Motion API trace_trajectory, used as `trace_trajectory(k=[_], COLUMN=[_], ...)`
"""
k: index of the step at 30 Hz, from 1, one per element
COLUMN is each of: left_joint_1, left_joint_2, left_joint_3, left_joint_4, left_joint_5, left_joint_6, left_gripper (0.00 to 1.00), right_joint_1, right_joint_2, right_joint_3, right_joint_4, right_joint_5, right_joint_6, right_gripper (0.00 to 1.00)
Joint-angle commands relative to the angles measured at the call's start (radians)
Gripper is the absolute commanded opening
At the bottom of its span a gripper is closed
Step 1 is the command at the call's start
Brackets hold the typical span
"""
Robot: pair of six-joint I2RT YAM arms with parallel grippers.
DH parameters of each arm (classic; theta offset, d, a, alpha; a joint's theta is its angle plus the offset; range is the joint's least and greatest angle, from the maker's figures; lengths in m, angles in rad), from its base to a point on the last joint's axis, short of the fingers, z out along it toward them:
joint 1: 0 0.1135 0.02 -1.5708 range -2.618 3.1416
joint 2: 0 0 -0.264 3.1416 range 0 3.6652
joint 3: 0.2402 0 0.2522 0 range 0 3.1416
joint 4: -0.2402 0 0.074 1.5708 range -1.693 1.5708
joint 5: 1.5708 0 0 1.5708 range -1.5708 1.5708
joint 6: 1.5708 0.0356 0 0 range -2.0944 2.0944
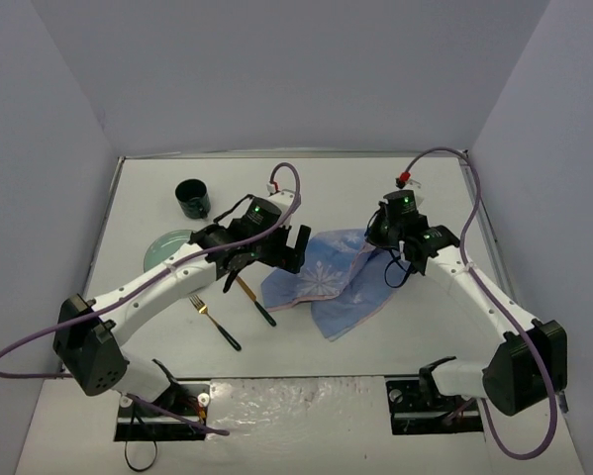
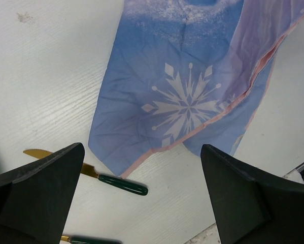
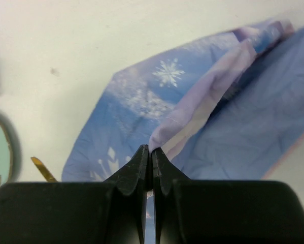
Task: Set the dinner table for one person
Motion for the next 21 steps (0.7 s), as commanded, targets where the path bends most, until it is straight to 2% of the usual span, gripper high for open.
trace_trajectory(k=[1,11,14,16,18,21], left_joint_1=[0.016,0.054,0.065,0.071,0.075,0.08], left_joint_2=[-0.067,-0.13,-0.135,-0.134,-0.123,-0.09], left_joint_3=[-0.016,-0.096,-0.115,-0.12,-0.116,-0.1], left_joint_4=[0.063,0.098,0.112,0.119,0.133,0.158], left_joint_5=[-0.01,-0.013,-0.008,0.0,0.015,0.025], left_joint_6=[-0.022,-0.075,-0.091,-0.104,-0.113,-0.125], left_gripper=[0.97,0.96,0.96,0.96,0.96,0.97], right_joint_1=[0.085,0.277,0.287,0.284,0.275,0.243], right_joint_2=[0.094,0.415,0.47,0.481,0.46,0.397], right_joint_3=[0.132,0.263,0.299,0.326,0.345,0.363], right_joint_4=[-0.008,0.068,0.07,0.069,0.068,0.051], right_joint_5=[-0.033,-0.074,-0.088,-0.096,-0.097,-0.097], right_joint_6=[-0.053,-0.098,-0.12,-0.14,-0.164,-0.19], right_gripper=[0.0,0.07,0.2,0.38,0.51,0.65])
